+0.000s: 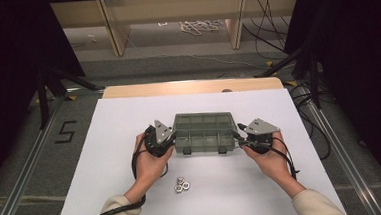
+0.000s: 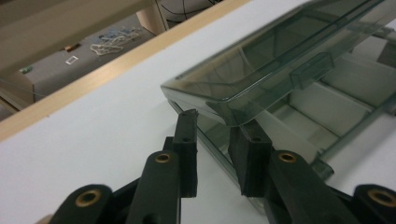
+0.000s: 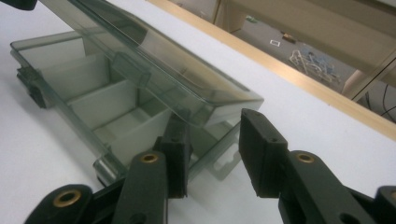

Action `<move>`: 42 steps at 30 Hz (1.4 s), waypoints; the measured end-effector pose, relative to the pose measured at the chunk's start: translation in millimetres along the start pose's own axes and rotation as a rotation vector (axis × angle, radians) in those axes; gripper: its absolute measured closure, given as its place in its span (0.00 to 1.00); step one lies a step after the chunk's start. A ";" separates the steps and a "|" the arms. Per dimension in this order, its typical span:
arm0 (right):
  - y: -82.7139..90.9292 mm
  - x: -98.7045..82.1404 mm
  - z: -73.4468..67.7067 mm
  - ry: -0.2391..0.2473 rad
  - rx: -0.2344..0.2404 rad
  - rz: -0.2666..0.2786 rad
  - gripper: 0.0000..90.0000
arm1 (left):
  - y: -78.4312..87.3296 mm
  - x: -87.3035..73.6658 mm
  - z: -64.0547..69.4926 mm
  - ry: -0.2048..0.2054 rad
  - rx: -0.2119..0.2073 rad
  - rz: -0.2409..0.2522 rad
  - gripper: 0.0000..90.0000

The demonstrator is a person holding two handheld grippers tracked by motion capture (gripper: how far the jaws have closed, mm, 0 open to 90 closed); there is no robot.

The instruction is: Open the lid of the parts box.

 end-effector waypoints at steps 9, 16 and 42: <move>-4.9 18.4 1.1 0.024 -0.069 0.048 0.76 | -0.6 15.6 -5.5 -0.035 0.060 0.072 0.81; -8.3 28.5 6.3 0.005 -0.095 0.070 0.79 | -2.9 26.7 -10.8 -0.018 0.069 0.099 0.82; -20.0 46.2 17.7 -0.037 -0.167 0.090 0.85 | -15.6 49.2 -24.9 0.034 0.078 0.105 0.92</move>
Point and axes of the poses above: each handheld gripper's, and its own axes: y roughly backward along the jaws, x roughly out of its top, z roughly to its right, the point moved 2 cm from there along -y, roughly forward along the jaws, and after that the axes turned 1 degree about -x, right-handed, at the moved point
